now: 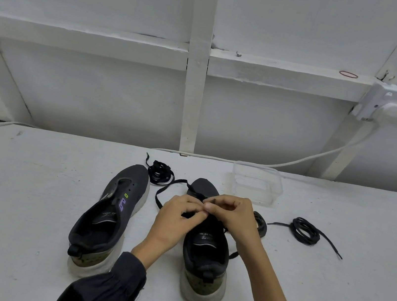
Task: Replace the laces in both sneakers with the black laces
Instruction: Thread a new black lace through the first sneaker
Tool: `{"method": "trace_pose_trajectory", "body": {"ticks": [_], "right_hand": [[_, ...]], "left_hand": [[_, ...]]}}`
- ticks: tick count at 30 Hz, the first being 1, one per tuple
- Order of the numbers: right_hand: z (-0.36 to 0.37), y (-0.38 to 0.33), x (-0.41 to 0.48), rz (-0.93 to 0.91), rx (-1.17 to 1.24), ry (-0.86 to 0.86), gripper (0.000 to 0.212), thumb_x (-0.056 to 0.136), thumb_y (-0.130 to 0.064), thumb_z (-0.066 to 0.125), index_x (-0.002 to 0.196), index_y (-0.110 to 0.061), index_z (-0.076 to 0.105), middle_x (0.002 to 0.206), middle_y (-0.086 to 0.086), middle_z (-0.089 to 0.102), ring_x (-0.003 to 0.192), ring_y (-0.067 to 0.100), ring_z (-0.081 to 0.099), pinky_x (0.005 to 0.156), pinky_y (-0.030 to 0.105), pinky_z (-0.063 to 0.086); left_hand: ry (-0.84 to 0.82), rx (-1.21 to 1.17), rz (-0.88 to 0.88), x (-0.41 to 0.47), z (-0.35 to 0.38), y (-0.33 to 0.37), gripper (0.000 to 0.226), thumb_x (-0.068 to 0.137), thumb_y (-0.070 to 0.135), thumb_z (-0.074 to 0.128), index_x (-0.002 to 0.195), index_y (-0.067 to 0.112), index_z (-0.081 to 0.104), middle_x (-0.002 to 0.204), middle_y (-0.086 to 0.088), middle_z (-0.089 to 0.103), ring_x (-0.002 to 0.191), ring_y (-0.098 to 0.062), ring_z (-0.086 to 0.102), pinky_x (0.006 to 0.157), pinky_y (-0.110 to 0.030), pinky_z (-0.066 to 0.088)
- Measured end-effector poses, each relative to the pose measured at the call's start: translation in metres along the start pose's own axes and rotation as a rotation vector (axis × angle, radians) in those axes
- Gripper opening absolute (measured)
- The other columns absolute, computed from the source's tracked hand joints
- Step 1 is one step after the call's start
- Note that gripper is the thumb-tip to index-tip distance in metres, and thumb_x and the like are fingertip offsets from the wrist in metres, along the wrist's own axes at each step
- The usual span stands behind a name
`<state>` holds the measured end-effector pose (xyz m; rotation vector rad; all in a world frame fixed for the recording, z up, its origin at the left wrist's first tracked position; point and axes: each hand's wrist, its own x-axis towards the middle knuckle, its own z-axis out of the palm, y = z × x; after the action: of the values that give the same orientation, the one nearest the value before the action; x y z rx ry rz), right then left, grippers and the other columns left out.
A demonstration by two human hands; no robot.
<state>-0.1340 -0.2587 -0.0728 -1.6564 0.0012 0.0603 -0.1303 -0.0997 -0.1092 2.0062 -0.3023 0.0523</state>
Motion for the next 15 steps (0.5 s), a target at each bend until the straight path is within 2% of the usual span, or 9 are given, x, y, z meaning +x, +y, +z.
{"method": "trace_pose_trajectory", "body": {"ticks": [1, 3, 5, 7, 9, 11, 15], "right_hand": [[0.0, 0.0, 0.0, -0.012, -0.015, 0.007, 0.01, 0.078, -0.001, 0.076, 0.079, -0.012, 0.078, 0.07, 0.004, 0.074, 0.064, 0.008, 0.065, 0.063, 0.018, 0.05], [0.0, -0.003, 0.001, -0.047, -0.074, 0.017, 0.013, 0.077, -0.001, 0.077, 0.077, -0.014, 0.078, 0.065, -0.001, 0.072, 0.058, 0.004, 0.06, 0.059, 0.015, 0.047], [-0.001, -0.006, 0.002, -0.08, -0.152, 0.027, 0.015, 0.074, -0.001, 0.08, 0.075, -0.016, 0.078, 0.064, -0.003, 0.071, 0.055, 0.002, 0.059, 0.057, 0.014, 0.045], [-0.003, -0.008, 0.003, -0.097, -0.213, 0.032, 0.016, 0.072, -0.002, 0.081, 0.073, -0.017, 0.078, 0.066, 0.0, 0.073, 0.056, 0.004, 0.063, 0.056, 0.016, 0.047], [-0.004, -0.01, 0.005, -0.111, -0.272, 0.038, 0.016, 0.07, -0.002, 0.082, 0.072, -0.018, 0.078, 0.068, 0.001, 0.074, 0.062, 0.01, 0.069, 0.059, 0.021, 0.053], [-0.003, -0.011, 0.006, -0.12, -0.323, 0.036, 0.02, 0.069, -0.003, 0.082, 0.069, -0.022, 0.077, 0.068, 0.0, 0.074, 0.067, 0.014, 0.071, 0.064, 0.024, 0.056], [-0.004, -0.014, 0.008, -0.143, -0.4, 0.027, 0.025, 0.069, -0.003, 0.082, 0.067, -0.027, 0.076, 0.066, -0.005, 0.072, 0.058, 0.001, 0.065, 0.058, 0.014, 0.047]], "left_hand": [[0.008, 0.027, 0.015, 0.001, -0.001, 0.0, 0.011, 0.083, 0.031, 0.069, 0.09, 0.032, 0.077, 0.102, 0.021, 0.064, 0.105, -0.005, 0.057, 0.09, -0.025, 0.049], [0.084, 0.033, 0.063, 0.0, -0.002, 0.003, 0.026, 0.077, 0.033, 0.068, 0.102, 0.028, 0.074, 0.111, 0.018, 0.061, 0.11, -0.001, 0.054, 0.092, -0.013, 0.042], [0.1, -0.046, 0.111, 0.0, -0.003, 0.009, 0.037, 0.077, 0.024, 0.071, 0.114, 0.024, 0.068, 0.116, 0.014, 0.061, 0.112, 0.002, 0.054, 0.092, -0.007, 0.039], [-0.027, -0.202, 0.071, 0.0, 0.0, 0.015, 0.044, 0.079, 0.009, 0.075, 0.12, 0.022, 0.064, 0.116, 0.01, 0.066, 0.11, 0.001, 0.06, 0.093, -0.011, 0.044], [-0.112, -0.313, 0.01, 0.003, 0.006, 0.018, 0.046, 0.078, 0.004, 0.077, 0.119, 0.02, 0.064, 0.11, 0.006, 0.071, 0.106, -0.005, 0.065, 0.093, -0.019, 0.049], [-0.076, -0.321, -0.007, 0.005, 0.012, 0.016, 0.039, 0.077, 0.007, 0.079, 0.112, 0.019, 0.067, 0.102, 0.006, 0.073, 0.1, -0.009, 0.068, 0.09, -0.024, 0.052], [-0.038, -0.294, -0.013, 0.006, 0.019, 0.014, 0.031, 0.078, 0.016, 0.08, 0.106, 0.024, 0.071, 0.094, 0.007, 0.074, 0.093, -0.01, 0.07, 0.087, -0.031, 0.055]]}}
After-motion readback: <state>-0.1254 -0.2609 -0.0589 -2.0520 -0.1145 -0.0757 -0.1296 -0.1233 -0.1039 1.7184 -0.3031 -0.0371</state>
